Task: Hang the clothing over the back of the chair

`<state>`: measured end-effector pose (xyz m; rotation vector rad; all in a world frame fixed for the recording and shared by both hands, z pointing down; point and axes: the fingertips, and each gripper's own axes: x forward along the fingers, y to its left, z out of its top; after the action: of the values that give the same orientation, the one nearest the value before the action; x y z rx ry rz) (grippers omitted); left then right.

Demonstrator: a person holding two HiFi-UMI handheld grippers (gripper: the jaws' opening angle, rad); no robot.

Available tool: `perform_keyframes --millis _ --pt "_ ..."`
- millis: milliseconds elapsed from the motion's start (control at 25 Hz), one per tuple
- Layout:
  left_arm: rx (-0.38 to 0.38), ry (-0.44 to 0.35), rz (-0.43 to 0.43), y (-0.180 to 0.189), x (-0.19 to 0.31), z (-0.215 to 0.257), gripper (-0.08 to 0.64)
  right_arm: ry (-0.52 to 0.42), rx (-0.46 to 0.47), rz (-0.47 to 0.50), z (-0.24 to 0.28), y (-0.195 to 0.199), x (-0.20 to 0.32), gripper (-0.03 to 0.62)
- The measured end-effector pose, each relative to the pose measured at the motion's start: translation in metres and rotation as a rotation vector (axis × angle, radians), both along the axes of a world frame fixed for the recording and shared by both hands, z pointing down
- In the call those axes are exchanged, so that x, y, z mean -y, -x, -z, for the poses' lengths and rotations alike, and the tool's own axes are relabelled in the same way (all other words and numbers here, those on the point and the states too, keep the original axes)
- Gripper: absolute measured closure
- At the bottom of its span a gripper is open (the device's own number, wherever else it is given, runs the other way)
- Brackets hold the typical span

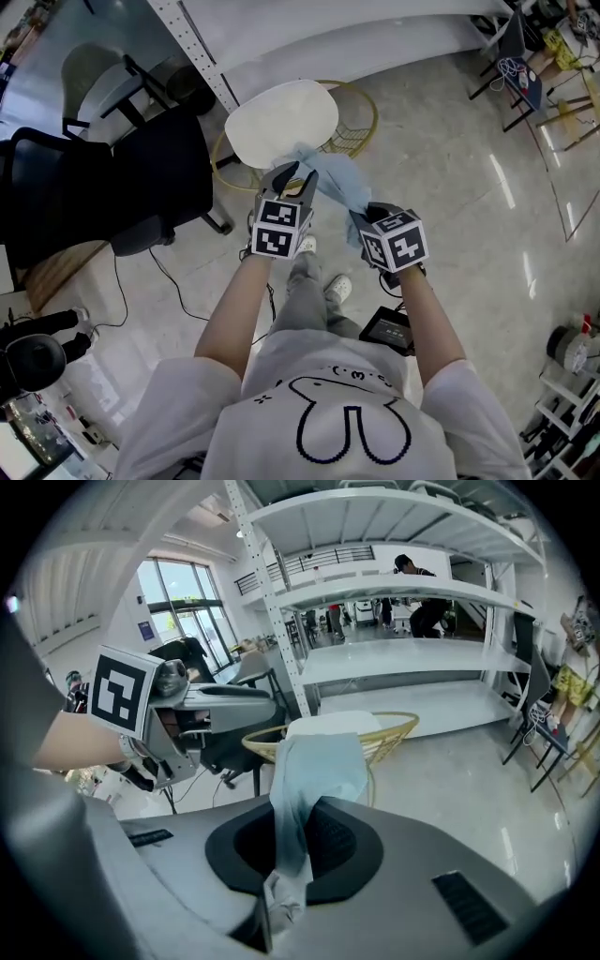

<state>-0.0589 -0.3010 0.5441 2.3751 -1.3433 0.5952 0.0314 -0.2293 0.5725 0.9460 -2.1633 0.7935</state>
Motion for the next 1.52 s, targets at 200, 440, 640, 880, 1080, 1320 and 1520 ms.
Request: perform_keyframes --millis 200,440,640,880,1080,1320,1520 --pt "0.008 0.010 0.016 -0.001 -0.011 -0.005 0.394 0.102 -0.016 0.072 -0.025 0.004 -0.026 0.560" --pt "0.018 0.034 0.031 0.000 -0.024 -0.011 0.394 0.278 -0.070 0.206 -0.061 0.010 -0.060 0.560" --pt "0.027 0.040 0.033 0.004 -0.029 -0.016 0.394 0.279 -0.114 0.147 -0.085 0.005 -0.053 0.557" --pt "0.030 0.050 0.029 0.005 -0.029 -0.019 0.394 0.292 -0.112 0.118 -0.103 0.006 -0.046 0.449" --pt "0.032 0.048 0.028 0.007 -0.030 -0.020 0.394 0.286 -0.074 0.075 -0.101 0.012 -0.040 0.359" --pt "0.036 0.034 0.010 0.003 -0.033 -0.014 0.394 0.282 0.043 0.015 -0.076 0.022 -0.034 0.359" --pt "0.034 0.033 0.006 0.000 -0.039 -0.006 0.394 0.212 0.064 0.011 -0.049 0.023 -0.026 0.359"
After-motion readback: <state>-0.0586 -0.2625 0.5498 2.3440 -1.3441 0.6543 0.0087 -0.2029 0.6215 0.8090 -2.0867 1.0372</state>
